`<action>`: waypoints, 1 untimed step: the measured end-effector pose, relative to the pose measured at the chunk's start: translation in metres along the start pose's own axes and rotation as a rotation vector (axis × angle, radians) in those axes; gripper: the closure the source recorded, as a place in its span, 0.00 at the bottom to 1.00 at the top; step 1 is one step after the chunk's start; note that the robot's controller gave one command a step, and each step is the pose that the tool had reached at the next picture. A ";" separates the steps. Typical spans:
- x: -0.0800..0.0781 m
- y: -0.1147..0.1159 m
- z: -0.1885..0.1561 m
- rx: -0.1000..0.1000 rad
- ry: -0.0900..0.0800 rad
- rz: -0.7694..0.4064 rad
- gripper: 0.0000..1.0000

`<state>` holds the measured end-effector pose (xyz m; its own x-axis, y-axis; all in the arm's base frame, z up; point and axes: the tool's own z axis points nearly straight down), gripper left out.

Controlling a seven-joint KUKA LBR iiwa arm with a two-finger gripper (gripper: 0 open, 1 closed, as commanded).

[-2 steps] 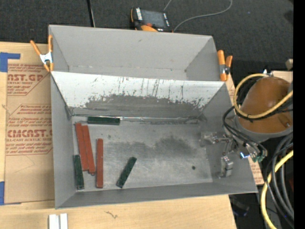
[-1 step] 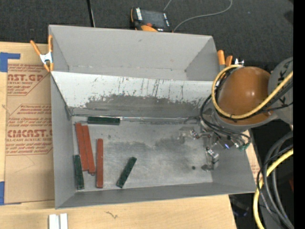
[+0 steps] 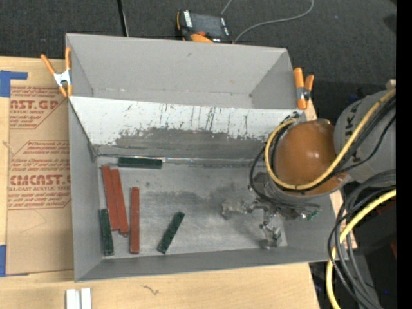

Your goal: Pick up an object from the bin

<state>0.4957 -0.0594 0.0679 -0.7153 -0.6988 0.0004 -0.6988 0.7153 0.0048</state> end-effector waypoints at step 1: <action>0.049 -0.043 -0.003 0.010 -0.005 0.044 0.00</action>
Offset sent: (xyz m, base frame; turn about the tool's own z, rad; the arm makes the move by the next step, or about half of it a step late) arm -0.0064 -0.0626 0.0021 0.0378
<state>0.4907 -0.1240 0.0703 -0.7452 -0.6668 -0.0048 -0.6668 0.7452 -0.0053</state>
